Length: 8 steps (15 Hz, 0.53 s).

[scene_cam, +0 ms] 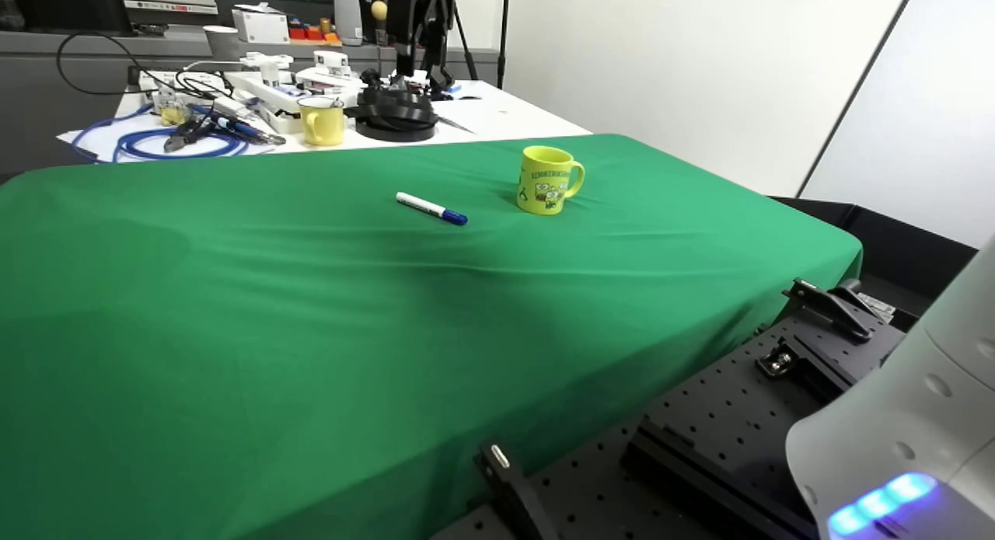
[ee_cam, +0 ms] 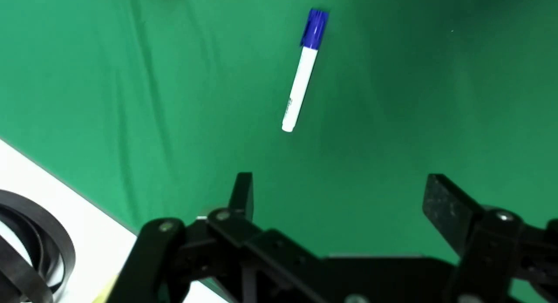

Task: Put the marker in the mug

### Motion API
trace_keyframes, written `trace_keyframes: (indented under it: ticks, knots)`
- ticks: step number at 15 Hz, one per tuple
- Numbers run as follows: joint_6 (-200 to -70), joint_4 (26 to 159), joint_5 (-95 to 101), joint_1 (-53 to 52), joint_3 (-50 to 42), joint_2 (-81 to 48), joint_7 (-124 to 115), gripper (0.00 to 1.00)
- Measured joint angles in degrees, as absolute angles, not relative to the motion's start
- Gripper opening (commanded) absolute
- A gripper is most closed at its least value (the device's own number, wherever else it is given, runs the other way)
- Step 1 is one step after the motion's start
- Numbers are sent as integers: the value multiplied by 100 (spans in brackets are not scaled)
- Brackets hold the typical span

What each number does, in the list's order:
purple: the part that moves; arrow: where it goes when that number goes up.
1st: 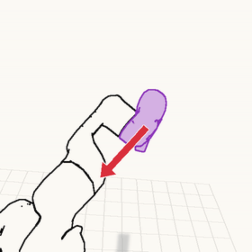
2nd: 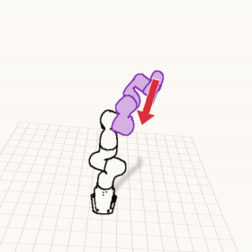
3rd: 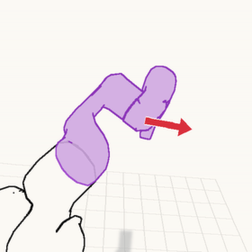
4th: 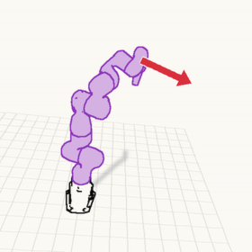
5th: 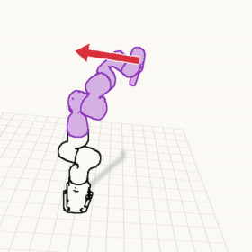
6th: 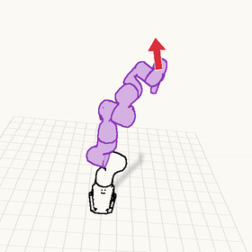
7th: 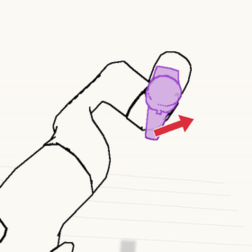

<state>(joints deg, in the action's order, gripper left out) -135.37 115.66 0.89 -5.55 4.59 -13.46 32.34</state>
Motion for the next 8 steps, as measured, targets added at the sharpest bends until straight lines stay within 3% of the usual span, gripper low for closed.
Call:
trace_keyframes:
  ticks: [8]
  knots:
    - [-13176, 10580, 137, -436, 613, -2285, 3492, 100]
